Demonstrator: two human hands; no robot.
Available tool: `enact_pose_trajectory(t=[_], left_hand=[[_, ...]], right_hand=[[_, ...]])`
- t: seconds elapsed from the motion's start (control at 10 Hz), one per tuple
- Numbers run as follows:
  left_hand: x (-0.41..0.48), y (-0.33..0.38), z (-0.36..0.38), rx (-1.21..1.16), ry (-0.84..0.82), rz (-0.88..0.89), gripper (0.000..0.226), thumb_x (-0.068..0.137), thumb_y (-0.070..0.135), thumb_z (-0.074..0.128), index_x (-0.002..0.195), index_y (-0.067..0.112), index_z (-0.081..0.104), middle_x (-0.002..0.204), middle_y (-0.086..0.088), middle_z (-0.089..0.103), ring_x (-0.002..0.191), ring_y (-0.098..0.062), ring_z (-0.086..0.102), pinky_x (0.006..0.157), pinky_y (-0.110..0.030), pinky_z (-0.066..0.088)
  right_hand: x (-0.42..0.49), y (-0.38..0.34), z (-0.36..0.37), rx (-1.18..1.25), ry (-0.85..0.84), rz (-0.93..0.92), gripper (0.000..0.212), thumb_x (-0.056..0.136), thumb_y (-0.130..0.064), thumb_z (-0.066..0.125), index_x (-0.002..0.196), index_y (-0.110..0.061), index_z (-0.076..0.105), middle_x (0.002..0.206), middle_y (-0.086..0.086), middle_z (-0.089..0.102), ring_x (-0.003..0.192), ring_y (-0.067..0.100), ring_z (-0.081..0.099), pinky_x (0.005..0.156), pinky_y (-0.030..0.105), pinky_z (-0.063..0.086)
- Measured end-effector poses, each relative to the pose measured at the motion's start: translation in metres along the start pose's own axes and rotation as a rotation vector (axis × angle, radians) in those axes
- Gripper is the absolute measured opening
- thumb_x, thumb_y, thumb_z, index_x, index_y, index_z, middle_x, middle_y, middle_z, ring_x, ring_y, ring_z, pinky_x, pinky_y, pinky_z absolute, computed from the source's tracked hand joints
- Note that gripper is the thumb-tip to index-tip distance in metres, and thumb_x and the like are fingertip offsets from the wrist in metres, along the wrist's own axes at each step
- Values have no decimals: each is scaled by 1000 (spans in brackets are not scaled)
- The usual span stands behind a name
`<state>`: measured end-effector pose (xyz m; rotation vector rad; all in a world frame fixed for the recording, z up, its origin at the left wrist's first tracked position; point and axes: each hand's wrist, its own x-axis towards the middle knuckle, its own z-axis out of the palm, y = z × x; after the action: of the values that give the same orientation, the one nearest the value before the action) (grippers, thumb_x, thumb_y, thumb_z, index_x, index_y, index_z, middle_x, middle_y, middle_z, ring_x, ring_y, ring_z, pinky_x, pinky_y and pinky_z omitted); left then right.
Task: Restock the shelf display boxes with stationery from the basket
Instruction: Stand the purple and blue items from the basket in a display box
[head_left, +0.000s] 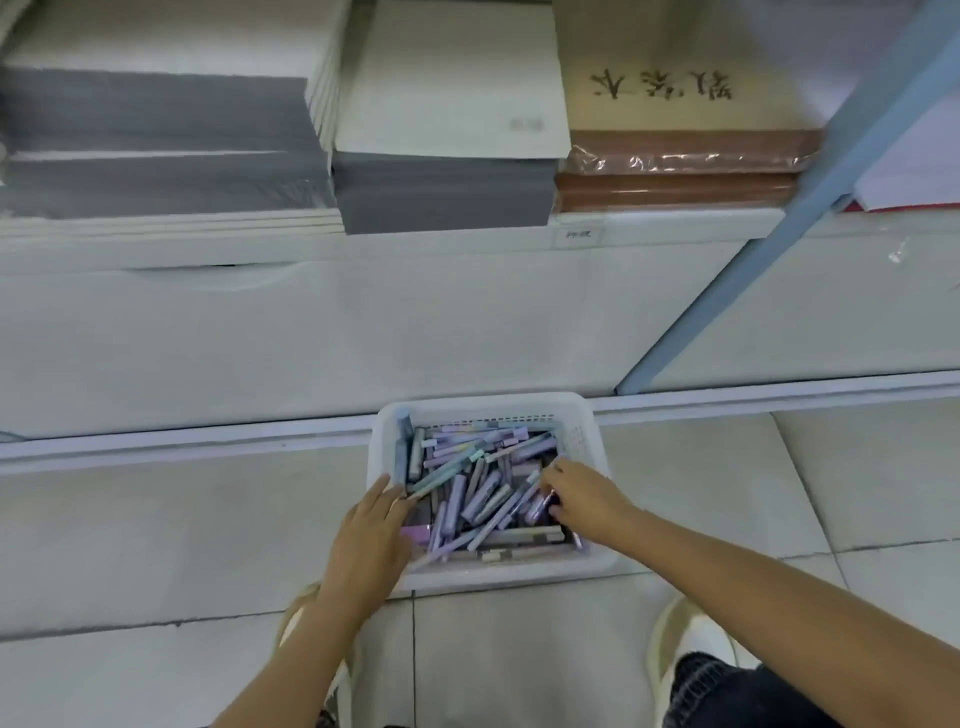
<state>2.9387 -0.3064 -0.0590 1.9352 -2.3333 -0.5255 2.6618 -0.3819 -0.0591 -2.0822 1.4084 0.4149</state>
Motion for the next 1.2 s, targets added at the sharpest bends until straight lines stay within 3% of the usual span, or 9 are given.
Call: enact_pose_trajectory(t=[0.2, 0.4, 0.5, 0.6, 0.7, 0.8, 0.9, 1.0, 1.2], left_hand=[[0, 1, 9, -37, 8, -23, 36, 69, -3, 78, 103, 4, 71, 122, -17, 65, 126, -40, 53, 96, -51, 47], [14, 10, 7, -150, 120, -31, 21, 76, -4, 73, 95, 4, 71, 99, -13, 68, 94, -37, 62, 83, -46, 49], [23, 23, 2, -487, -5, -120, 15, 95, 8, 56, 105, 11, 68, 97, -10, 67, 88, -30, 61, 78, -40, 51], [32, 47, -7, -1054, -217, -393, 21, 102, 29, 48, 107, 17, 65, 102, -8, 69, 95, -27, 65, 87, -41, 54], [38, 61, -8, -1435, -296, -522, 29, 102, 37, 46, 109, 18, 66, 94, -8, 71, 84, -20, 68, 75, -32, 57], [40, 60, -2, -1317, -279, -525, 29, 103, 32, 45, 89, 11, 60, 71, -6, 57, 66, -17, 52, 64, -29, 45], [43, 47, 9, -1030, -171, -558, 29, 99, 26, 52, 74, 15, 45, 62, 1, 42, 59, -14, 40, 55, -22, 36], [51, 44, 17, -746, -177, -440, 18, 96, 24, 57, 86, 10, 53, 69, -6, 49, 65, -19, 46, 60, -30, 35], [76, 62, 36, -424, -189, -396, 32, 88, 41, 65, 94, 11, 58, 86, -8, 65, 84, -27, 62, 70, -36, 50]], right_hand=[[5, 7, 31, 35, 107, 74, 36, 101, -12, 36, 136, -8, 35, 125, 15, 49, 93, 21, 47, 75, 33, 34], [8, 6, 12, 284, 159, 65, 23, 90, -6, 57, 111, -6, 48, 101, 13, 57, 82, 21, 50, 67, 29, 35], [12, -5, -12, 556, 223, 21, 35, 86, -10, 68, 118, -13, 53, 96, -1, 57, 77, 12, 58, 69, 18, 45], [14, -32, -21, 769, 200, -49, 37, 81, -11, 76, 114, -15, 59, 96, -7, 61, 75, 2, 63, 66, 11, 50], [17, -55, -13, 864, 158, -124, 32, 81, -7, 74, 108, -16, 60, 99, -2, 66, 88, 13, 68, 77, 26, 58], [23, -61, -6, 826, 119, -168, 31, 86, -5, 66, 112, -20, 62, 104, -3, 68, 94, 9, 66, 79, 24, 56], [28, -46, 1, 618, 238, -78, 26, 87, -6, 64, 110, -16, 61, 90, -5, 62, 80, 9, 60, 71, 24, 49], [26, -20, 13, 410, 271, 122, 23, 85, -24, 70, 98, -14, 54, 80, -2, 55, 71, 14, 53, 64, 30, 43], [30, -6, 30, 340, 143, 117, 28, 84, -26, 72, 100, -11, 55, 92, 7, 64, 84, 25, 62, 73, 34, 49]])
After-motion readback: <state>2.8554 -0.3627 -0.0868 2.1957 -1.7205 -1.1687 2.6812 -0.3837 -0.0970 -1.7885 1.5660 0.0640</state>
